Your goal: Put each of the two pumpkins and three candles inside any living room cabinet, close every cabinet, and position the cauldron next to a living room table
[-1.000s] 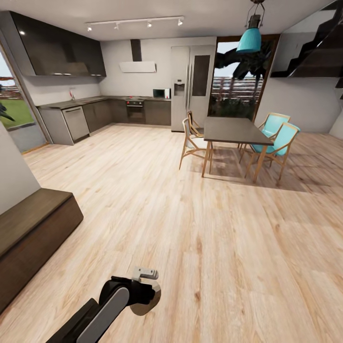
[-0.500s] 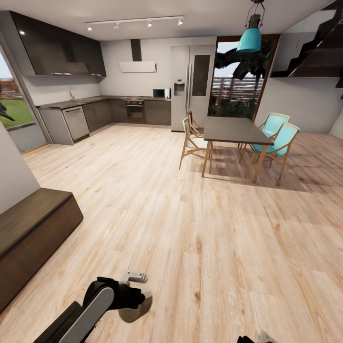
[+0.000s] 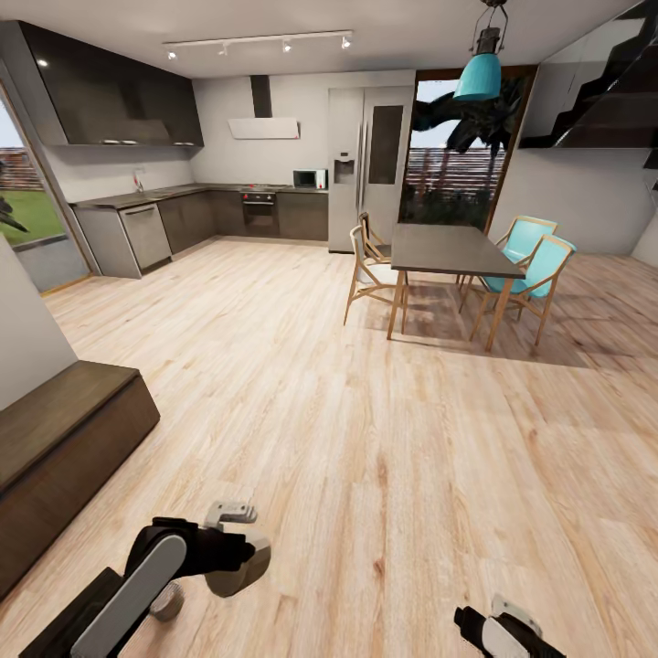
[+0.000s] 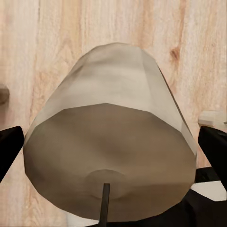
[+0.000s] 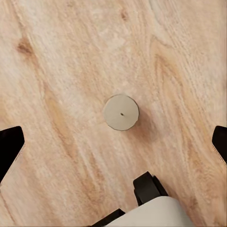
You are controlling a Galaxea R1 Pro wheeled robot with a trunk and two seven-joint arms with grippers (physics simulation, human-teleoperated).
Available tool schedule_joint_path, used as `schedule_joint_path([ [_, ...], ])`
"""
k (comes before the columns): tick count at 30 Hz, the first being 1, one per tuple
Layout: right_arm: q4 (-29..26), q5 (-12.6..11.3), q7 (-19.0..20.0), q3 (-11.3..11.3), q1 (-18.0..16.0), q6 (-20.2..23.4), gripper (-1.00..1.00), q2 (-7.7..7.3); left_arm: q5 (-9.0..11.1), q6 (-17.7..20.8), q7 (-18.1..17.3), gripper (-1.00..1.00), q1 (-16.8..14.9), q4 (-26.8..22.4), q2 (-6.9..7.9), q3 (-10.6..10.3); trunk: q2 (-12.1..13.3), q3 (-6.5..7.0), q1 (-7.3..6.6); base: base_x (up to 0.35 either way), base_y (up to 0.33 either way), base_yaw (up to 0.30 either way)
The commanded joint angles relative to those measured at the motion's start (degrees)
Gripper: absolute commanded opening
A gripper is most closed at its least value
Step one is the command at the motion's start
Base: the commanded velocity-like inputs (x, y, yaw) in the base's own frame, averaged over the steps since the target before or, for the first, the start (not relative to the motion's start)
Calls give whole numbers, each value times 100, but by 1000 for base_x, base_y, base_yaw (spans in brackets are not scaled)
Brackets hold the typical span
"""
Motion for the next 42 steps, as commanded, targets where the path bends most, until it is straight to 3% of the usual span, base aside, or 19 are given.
schedule_joint_path([
  [1, -52, -54, -9, 5, -35, 19, 100, -40, 89, -32, 33, -100, -12, 27, -29, -45, -4, -6, 0, 0, 0, 0],
  [5, -180, -178, 119, -75, 95, -110, 100, -169, 254, -178, 22, -100, -1, 157, -158, -174, -4, -6, 0, 0, 0, 0],
  [6, -465, -764, 848, -81, 133, -162, 100, -460, 149, -448, 28, -100, 1, 706, -1087, -942, -4, -6, 0, 0, 0, 0],
  [15, -482, -793, 880, -85, 126, -182, 100, -484, 109, -463, 32, -100, 1, 739, -1145, -972, -4, -6, 0, 0, 0, 0],
  [20, -476, -794, 880, -86, 126, -200, 100, -485, 154, -464, 12, -100, 1, 806, -1155, -832, -4, -6, 0, 0, 0, 0],
  [27, -475, -794, 879, -93, 125, -270, 100, -485, 566, -464, -10, -100, 1, 811, -1136, -745, -164, -78, 88, 0, 0, 0],
  [31, -475, -794, 880, -93, 125, -309, 100, -485, 683, -456, -17, -100, 1, 807, -1109, -705, -324, -149, 176, 0, 0, 0],
  [34, -474, -794, 880, -94, 125, -313, 100, -485, 732, -415, -23, -100, 1, 800, -1100, -571, -445, -203, 242, 0, 0, 0],
  [39, -475, -794, 880, -91, 125, -321, 100, -481, 1162, -64, -24, -100, 1, 786, -1084, -296, -645, -293, 351, 0, 0, 0],
  [42, -474, -789, 880, -90, 125, -329, 100, -477, 1225, -29, -30, -100, 1, 761, -1073, -152, -766, -347, 417, 0, 0, 0],
])
